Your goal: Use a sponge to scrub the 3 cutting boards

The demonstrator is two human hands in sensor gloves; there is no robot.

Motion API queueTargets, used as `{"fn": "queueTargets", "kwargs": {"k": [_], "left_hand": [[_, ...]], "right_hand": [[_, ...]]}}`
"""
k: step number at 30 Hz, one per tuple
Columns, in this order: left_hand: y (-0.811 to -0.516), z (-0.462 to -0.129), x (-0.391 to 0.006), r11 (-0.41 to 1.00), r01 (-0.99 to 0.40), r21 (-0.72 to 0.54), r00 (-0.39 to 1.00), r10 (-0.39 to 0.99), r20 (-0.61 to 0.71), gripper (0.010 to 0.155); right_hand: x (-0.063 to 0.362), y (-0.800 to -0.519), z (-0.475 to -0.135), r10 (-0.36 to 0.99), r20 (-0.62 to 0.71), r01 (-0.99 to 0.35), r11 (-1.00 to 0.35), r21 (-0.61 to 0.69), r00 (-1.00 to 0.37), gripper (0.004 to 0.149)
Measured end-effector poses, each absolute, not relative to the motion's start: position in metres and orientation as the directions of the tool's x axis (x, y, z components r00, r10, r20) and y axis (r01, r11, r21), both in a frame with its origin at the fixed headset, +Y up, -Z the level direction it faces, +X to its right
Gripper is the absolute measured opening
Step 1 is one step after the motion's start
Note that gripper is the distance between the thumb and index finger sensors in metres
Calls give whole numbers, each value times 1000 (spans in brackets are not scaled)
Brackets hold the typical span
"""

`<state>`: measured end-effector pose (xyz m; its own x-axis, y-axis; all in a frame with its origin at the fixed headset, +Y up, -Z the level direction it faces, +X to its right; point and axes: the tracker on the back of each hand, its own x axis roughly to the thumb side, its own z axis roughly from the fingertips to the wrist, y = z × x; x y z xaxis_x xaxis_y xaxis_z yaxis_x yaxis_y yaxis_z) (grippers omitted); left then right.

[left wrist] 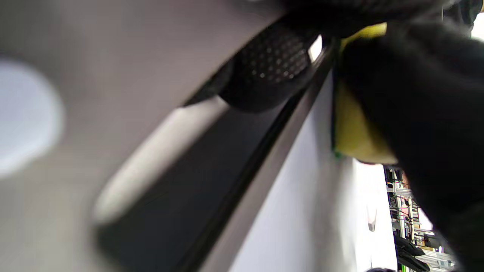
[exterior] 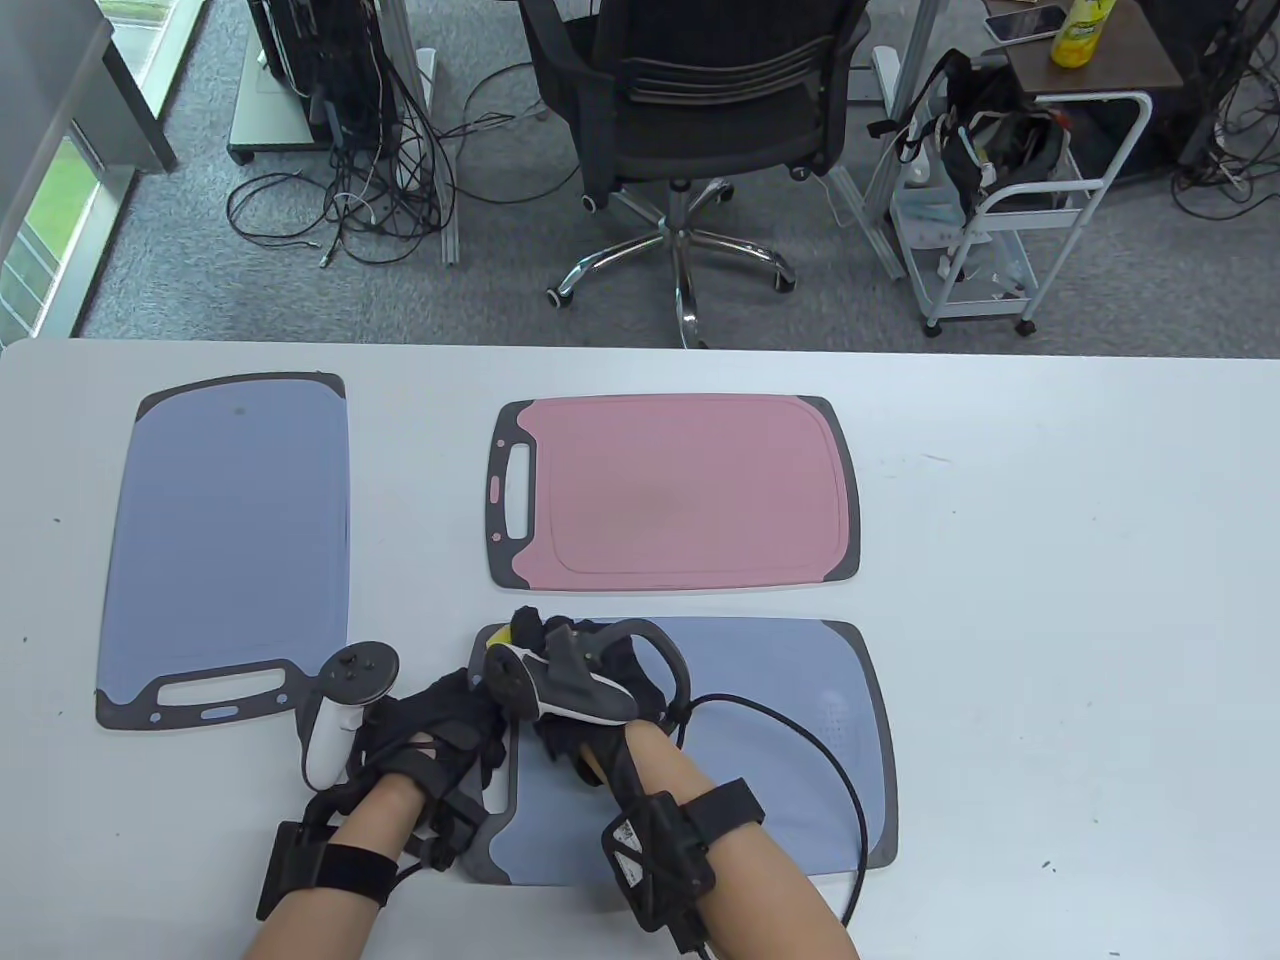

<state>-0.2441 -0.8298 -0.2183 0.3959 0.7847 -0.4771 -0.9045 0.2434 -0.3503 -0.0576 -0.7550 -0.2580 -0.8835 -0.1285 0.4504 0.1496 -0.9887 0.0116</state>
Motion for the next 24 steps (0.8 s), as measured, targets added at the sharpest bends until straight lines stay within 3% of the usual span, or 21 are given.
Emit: {"fn": "queueTargets", "kwargs": {"k": [4,10,13,16,19,24], "left_hand": [[-829,-218,-243,269,-899,-346,415,779,-471,52],[-829,-217,-243,300,-893,-335,434,770,-468,52],[-830,-217,-242,309,-894,-325,436,768,-470,52],[-830,-216,-242,297,-898,-325,427,771,-472,52],[-830,-215,-242,286,-902,-323,415,776,-474,52],[-830,-214,-243,273,-910,-313,400,781,-480,52]], "right_hand": [[22,-760,-268,-168,307,193,-980,55,-937,71],[196,-771,-254,-155,-60,145,-979,142,-986,71],[219,-772,-247,-115,-121,95,-982,160,-986,72],[180,-768,-248,-103,-9,102,-988,116,-995,72],[90,-763,-240,-31,252,53,-995,79,-967,72],[-51,-753,-202,-79,608,97,-995,-3,-790,73]]}}
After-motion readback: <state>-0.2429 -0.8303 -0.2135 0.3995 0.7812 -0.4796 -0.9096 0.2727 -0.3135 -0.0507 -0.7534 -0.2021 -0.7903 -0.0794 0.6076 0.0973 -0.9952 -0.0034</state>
